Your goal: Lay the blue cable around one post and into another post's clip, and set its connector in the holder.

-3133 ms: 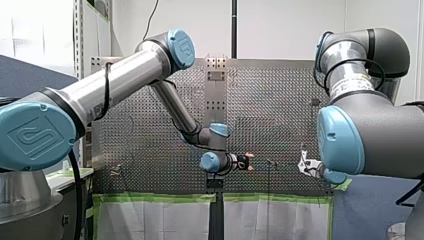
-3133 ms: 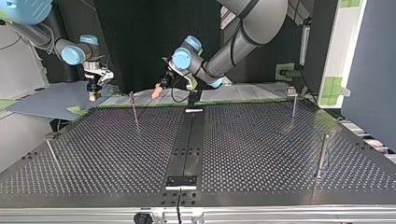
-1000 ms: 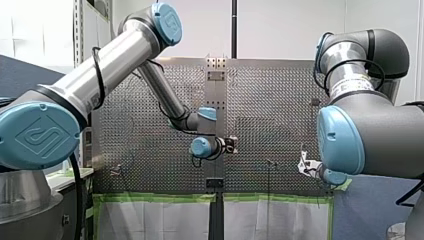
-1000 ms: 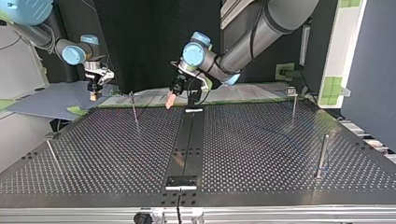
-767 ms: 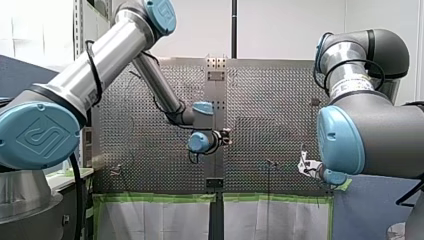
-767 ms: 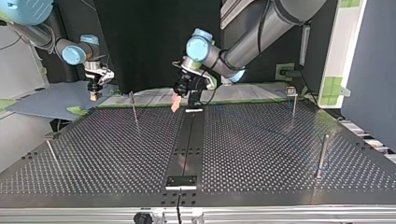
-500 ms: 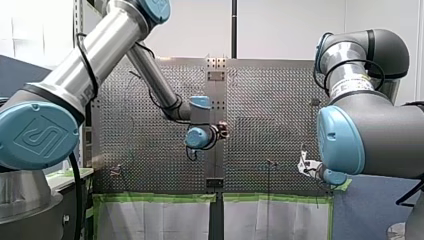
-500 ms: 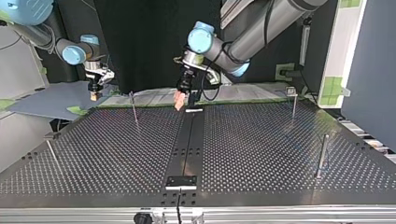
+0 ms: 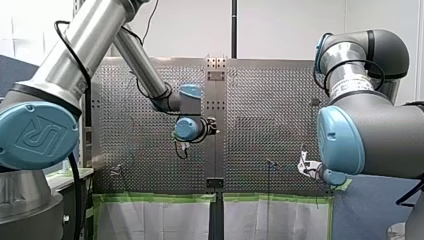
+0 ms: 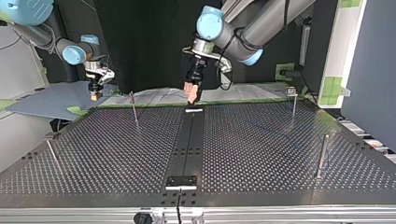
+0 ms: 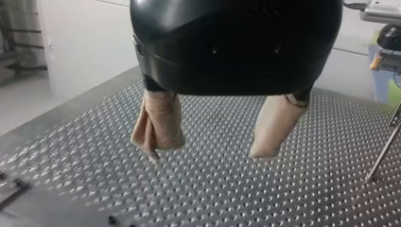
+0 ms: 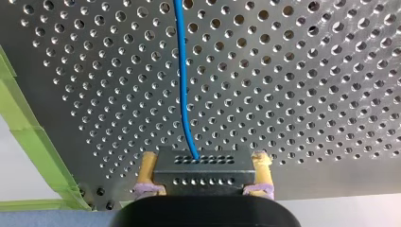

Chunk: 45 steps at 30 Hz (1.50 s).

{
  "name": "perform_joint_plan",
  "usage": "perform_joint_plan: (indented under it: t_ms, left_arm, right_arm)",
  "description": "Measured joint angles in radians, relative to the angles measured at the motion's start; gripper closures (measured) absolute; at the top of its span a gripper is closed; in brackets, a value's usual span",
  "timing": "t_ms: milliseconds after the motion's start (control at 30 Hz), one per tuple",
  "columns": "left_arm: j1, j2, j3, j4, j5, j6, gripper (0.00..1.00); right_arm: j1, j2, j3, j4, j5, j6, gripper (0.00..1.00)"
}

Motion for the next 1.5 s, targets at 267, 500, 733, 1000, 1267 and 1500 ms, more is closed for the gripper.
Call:
perform_joint_plan:
  t_ms: [267,500,733,1000,1267,1500]
  left_arm:
    - [0.040,0.086,-0.086,-0.058,-0.084,-0.083,0.00]
    - [0.107,0.156,-0.156,-0.072,-0.103,-0.152,0.00]
    - [0.181,0.229,-0.206,-0.054,-0.037,-0.226,0.00]
    - [0.256,0.305,-0.211,-0.024,0.038,-0.302,0.00]
    - [0.332,0.359,-0.211,-0.026,0.078,-0.377,0.00]
    - [0.395,0.361,-0.217,0.005,0.138,-0.440,0.00]
  right_arm:
    - [0.001,0.000,0.000,0.000,0.000,0.000,1.00]
    - [0.001,0.001,0.000,-0.001,-0.003,0.000,1.00]
    - [0.001,0.002,0.000,-0.001,-0.006,0.000,1.00]
    - [0.003,0.003,0.000,-0.001,-0.006,-0.001,1.00]
    - [0.006,0.004,0.000,-0.002,-0.006,-0.001,1.00]
    - [0.008,0.005,0.000,-0.001,-0.008,-0.003,1.00]
